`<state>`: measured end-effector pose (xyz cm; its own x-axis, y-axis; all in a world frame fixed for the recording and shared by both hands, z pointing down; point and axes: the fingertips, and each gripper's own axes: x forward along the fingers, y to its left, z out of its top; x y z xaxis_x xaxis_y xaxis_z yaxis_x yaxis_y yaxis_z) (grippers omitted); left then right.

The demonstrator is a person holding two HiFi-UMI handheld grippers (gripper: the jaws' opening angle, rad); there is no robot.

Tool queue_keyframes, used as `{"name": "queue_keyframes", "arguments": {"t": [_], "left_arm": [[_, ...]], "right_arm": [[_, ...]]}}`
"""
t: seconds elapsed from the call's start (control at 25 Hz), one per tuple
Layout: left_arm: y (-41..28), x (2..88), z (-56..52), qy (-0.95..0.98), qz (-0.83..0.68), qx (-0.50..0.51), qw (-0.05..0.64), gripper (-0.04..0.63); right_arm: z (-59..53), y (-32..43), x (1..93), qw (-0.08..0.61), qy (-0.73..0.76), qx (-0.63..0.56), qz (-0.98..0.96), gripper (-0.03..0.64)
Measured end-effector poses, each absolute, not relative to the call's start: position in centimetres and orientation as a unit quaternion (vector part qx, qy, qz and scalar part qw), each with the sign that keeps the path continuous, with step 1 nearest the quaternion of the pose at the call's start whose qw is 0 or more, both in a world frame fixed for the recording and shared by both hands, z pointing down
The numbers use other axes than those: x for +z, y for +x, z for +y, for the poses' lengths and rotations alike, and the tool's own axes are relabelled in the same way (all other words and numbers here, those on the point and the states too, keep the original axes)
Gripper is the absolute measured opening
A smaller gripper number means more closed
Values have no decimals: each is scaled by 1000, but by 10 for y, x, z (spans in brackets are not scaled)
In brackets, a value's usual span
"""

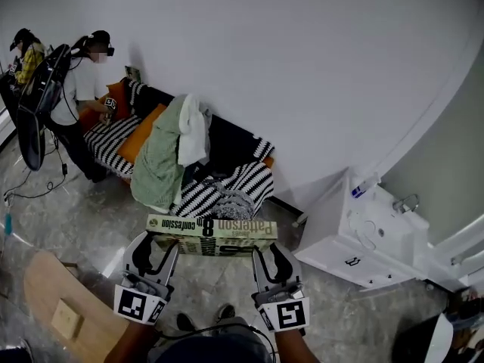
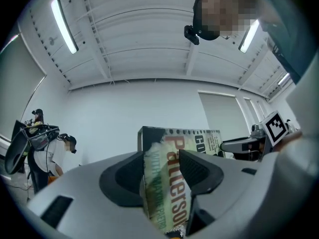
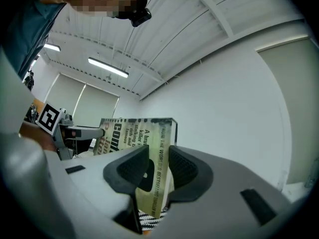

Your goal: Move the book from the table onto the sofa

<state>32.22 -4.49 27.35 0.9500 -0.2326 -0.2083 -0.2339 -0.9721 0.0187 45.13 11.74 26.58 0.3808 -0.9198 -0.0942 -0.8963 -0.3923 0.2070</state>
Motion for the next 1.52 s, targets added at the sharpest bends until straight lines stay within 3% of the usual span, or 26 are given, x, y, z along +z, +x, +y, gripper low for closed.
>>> {"name": "queue_keyframes", "arguments": {"t": [0.76,1.52], "left_arm": [[522,297,-56,-984,163,73,5,215],[647,330,-140,-988,144,52,-11,213]], "right_arm": [[96,663,296,38,807,-76,-584,132],[17,784,328,47,817,-50,-572,132]]}}
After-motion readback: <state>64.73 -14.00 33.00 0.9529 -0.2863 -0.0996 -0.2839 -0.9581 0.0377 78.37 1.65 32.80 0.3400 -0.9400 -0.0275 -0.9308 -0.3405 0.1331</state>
